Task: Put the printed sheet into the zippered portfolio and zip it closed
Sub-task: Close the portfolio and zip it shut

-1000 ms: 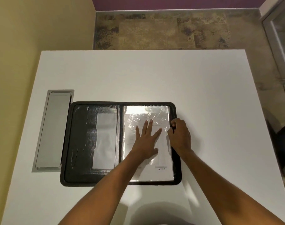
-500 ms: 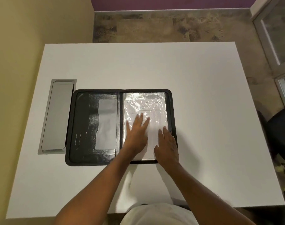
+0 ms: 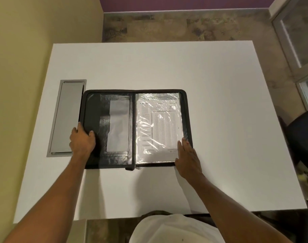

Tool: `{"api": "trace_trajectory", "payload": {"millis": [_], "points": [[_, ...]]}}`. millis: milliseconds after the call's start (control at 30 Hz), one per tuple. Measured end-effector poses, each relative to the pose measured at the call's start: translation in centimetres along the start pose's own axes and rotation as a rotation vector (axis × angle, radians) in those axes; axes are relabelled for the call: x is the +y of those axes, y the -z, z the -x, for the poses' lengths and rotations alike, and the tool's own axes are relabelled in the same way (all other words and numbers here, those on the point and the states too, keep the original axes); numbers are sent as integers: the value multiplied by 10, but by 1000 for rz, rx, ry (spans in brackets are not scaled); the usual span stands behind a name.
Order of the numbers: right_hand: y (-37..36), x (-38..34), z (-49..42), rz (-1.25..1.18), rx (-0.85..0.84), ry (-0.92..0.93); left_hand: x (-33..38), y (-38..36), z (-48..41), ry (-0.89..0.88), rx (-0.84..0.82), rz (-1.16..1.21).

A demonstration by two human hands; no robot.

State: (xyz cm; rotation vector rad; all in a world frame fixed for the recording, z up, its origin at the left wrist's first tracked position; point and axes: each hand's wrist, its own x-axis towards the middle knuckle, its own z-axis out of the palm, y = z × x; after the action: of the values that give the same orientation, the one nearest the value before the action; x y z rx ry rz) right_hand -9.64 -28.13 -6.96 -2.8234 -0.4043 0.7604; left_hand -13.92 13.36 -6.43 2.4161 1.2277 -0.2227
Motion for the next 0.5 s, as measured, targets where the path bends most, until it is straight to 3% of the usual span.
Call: {"api": "trace_trajectory", "payload": {"millis": [133, 267, 500], "points": [[4, 4, 1, 25, -6, -8, -13, 3, -2, -11, -38, 83], [9, 12, 2, 56, 5, 16, -17, 5, -4, 15, -46, 0], [12, 19, 4, 99, 2, 47, -20, 5, -7, 139, -95, 86]]}}
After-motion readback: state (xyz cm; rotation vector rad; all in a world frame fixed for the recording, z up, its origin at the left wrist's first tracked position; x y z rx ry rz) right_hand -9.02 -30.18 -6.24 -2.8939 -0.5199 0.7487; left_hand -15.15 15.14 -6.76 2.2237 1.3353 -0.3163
